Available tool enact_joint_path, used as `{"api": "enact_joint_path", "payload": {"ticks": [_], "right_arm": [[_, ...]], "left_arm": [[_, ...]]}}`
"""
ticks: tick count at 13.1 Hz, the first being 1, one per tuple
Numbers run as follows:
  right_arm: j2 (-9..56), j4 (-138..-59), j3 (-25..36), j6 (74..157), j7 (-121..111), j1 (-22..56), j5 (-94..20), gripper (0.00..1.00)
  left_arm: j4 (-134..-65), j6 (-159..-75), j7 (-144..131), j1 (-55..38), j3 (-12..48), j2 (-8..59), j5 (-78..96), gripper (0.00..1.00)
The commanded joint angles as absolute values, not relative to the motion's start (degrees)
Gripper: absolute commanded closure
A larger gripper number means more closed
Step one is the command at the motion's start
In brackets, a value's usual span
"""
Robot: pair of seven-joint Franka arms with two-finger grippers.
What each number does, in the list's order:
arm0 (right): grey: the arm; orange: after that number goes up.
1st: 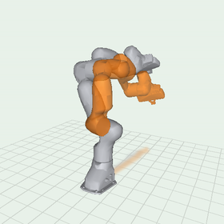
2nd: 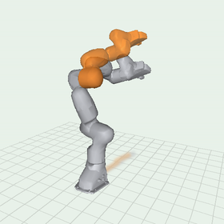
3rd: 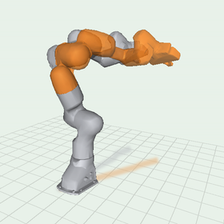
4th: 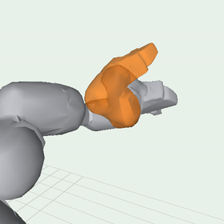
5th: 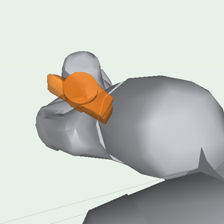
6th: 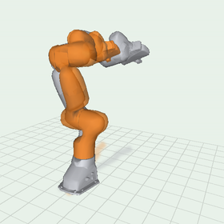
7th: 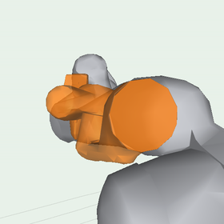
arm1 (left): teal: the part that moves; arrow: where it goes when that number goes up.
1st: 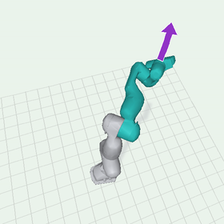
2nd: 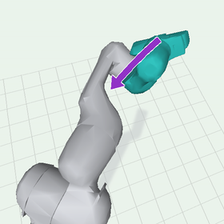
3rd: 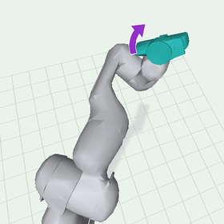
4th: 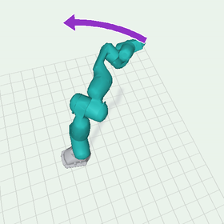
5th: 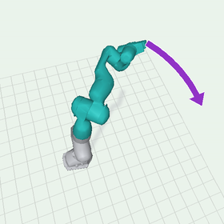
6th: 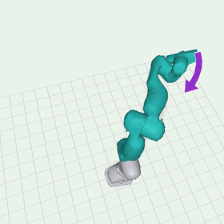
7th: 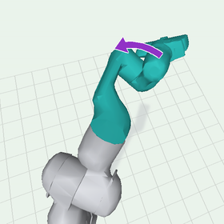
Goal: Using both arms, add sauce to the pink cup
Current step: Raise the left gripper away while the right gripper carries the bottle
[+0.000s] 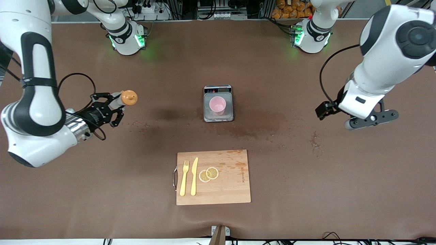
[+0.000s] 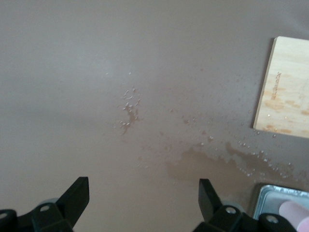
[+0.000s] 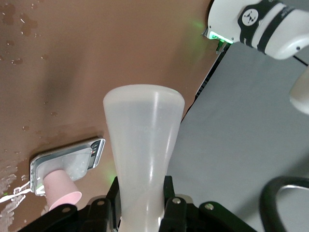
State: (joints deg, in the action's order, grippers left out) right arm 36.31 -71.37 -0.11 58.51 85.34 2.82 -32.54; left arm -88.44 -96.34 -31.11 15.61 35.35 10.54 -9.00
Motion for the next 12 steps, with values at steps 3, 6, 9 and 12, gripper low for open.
{"api": "enact_joint_path", "payload": {"ticks": [3, 6, 9, 12], "right_arm": [[35.8, -69.6, 0.6, 62.0, 98.7, 11.0, -30.1, 0.7], [36.2, -69.6, 0.5, 65.2, 106.7, 17.2, -23.9, 0.7], [36.7, -69.6, 0.5, 66.9, 112.7, 21.2, -20.5, 0.72], [37.2, -69.7, 0.5, 66.9, 116.4, 24.4, -16.6, 0.72]], "left_arm": [[-85.3, -90.2, -24.6, 19.8, 35.7, 8.6, -6.1, 0.0], [-88.6, -90.3, -11.5, 13.0, 23.6, 2.7, -2.3, 0.0], [-89.8, -89.4, -7.8, 3.8, 11.1, 0.6, -1.1, 0.0], [-91.4, -89.5, -7.6, 3.5, 10.3, -1.4, -0.8, 0.0]]}}
